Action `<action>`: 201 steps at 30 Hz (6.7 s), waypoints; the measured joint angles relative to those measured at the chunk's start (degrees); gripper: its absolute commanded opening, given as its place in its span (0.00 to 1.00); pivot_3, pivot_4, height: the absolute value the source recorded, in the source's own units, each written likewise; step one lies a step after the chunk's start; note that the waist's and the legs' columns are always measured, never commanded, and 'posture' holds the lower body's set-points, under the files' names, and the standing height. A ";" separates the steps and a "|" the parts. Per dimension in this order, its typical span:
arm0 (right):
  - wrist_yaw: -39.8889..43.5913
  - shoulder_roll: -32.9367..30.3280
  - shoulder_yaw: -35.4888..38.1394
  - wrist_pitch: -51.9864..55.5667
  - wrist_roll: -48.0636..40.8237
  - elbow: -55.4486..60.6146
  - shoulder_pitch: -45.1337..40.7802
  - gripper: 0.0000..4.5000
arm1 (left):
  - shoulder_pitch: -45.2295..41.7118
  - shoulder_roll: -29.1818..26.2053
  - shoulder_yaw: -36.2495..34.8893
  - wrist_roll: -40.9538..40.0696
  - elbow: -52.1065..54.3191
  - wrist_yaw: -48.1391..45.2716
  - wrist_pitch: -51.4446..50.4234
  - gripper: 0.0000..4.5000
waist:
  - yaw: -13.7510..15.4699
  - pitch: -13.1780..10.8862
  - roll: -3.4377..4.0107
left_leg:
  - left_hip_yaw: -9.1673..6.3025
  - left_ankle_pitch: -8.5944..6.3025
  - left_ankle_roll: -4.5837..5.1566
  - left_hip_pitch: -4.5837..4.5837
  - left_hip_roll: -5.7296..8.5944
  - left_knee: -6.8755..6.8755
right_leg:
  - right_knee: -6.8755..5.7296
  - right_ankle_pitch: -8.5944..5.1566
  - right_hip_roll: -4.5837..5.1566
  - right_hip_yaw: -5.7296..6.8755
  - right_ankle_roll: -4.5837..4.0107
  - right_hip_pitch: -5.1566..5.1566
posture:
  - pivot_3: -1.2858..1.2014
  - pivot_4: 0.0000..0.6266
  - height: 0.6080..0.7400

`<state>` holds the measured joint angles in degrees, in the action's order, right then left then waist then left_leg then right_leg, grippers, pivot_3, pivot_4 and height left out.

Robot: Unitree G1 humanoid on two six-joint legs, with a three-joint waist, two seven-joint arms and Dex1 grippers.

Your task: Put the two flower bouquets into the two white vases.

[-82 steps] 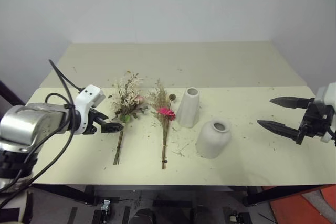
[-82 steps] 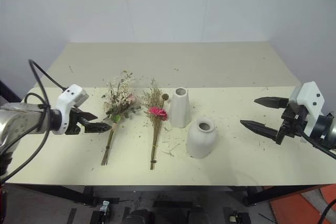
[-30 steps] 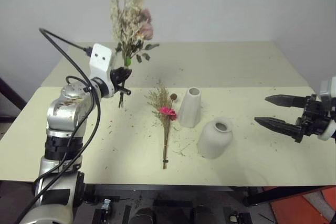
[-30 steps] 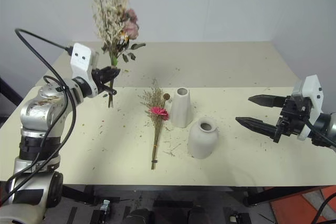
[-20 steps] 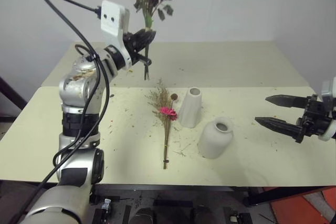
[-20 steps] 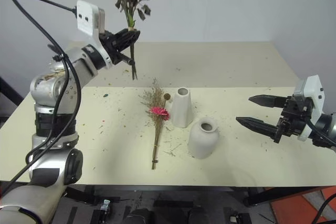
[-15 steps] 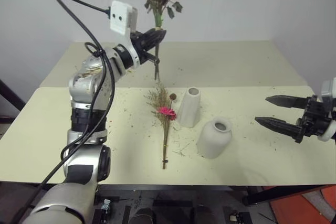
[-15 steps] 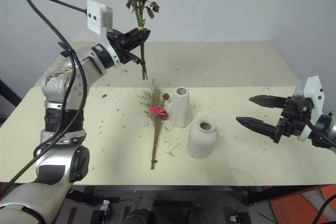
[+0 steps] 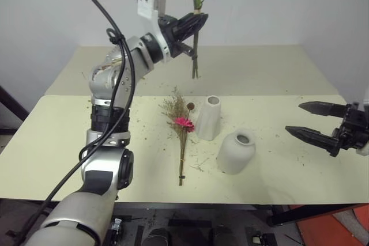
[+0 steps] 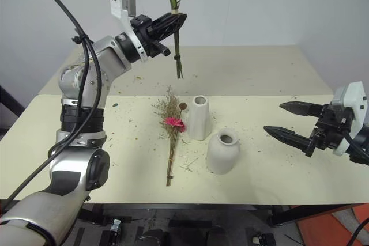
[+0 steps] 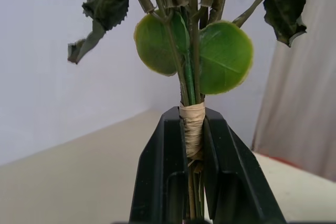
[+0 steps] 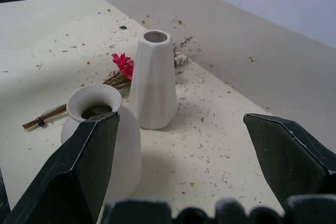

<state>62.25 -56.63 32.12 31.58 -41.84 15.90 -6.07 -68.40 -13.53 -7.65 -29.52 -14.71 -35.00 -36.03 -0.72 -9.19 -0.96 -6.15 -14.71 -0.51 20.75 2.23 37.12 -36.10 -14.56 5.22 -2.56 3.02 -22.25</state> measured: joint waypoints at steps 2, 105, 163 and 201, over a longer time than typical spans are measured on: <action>-0.10 0.19 0.00 0.00 0.00 0.34 0.00 1.00 | -0.31 0.95 0.31 0.01 -0.78 -0.34 0.48 0.03 | -0.05 0.00 0.00 | 0.00 0.00 -0.01 -0.01 0.00 0.00 | -0.02 0.00 0.00 -0.01 0.00 0.00 | 0.52 0.24 1.00; -1.11 2.65 -2.46 -2.99 1.27 0.32 -1.86 1.00 | 11.98 -21.56 21.61 -13.67 18.79 9.36 -56.20 1.00 | -0.21 0.03 0.05 | 0.00 0.02 -0.03 -0.13 -0.01 -0.04 | -0.10 0.00 -0.02 -0.09 0.06 0.02 | 0.52 0.24 1.00; -1.07 2.67 -4.36 -3.83 0.54 0.04 -2.38 1.00 | 10.36 -11.47 -10.58 -17.94 17.15 11.42 -31.07 0.01 | 0.29 0.13 0.19 | -0.01 0.13 -0.24 0.10 0.05 -0.04 | -0.02 0.03 0.07 -0.04 0.04 -0.12 | 0.52 0.24 1.00; -2.62 2.35 -1.96 -3.76 0.55 0.72 1.51 1.00 | 17.30 1.02 17.38 -10.21 20.54 -15.58 -3.19 0.01 | -0.02 0.12 0.18 | 0.04 0.11 -0.18 0.00 0.03 0.01 | 0.01 0.03 0.01 -0.10 0.04 0.03 | 0.52 0.24 1.00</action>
<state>59.62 -54.28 30.16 27.82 -41.29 16.62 -4.57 -51.10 -12.51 9.73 -39.73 5.82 -50.58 -39.21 -0.73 -9.07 -0.78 -6.10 -14.60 -0.68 20.75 2.26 37.13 -36.09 -14.53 5.23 -2.67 3.05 -22.22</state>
